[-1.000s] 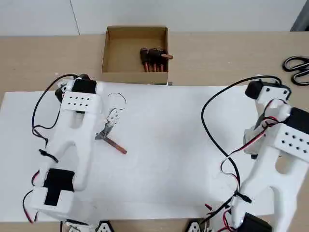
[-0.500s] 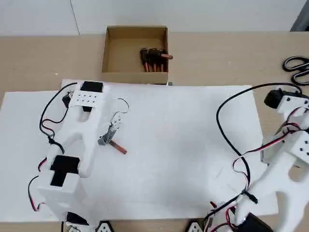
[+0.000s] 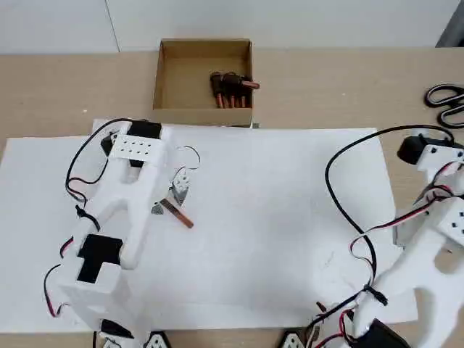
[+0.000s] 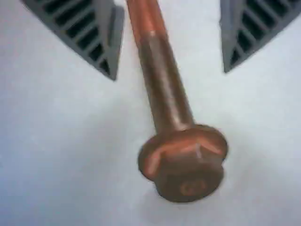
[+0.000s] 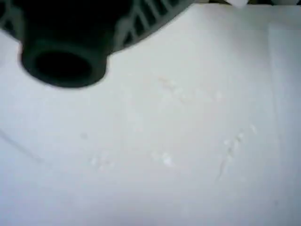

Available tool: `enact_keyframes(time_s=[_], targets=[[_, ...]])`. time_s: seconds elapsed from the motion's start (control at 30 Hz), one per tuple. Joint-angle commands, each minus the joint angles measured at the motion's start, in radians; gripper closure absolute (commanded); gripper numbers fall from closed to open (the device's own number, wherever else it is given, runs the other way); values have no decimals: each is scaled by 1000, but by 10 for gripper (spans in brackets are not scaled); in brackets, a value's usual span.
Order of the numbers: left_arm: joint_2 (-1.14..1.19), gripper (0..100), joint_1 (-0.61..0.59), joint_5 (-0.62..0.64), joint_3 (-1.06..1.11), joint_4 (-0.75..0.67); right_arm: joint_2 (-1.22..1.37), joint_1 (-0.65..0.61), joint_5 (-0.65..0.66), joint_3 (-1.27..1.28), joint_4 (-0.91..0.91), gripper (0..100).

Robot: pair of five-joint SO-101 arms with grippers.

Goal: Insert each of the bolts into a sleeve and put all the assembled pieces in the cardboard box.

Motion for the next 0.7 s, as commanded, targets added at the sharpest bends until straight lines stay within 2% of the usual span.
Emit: enact_keyframes(time_s=[0.0,0.4,0.67], targets=[[-46,870,0,-3,-25,-8,-36,7,11,-6,5,995],[-40,870,-34,-3,-21,-124,-36,7,11,-6,5,995],[89,870,-37,-5,-21,-89,-36,7,11,-6,5,995]])
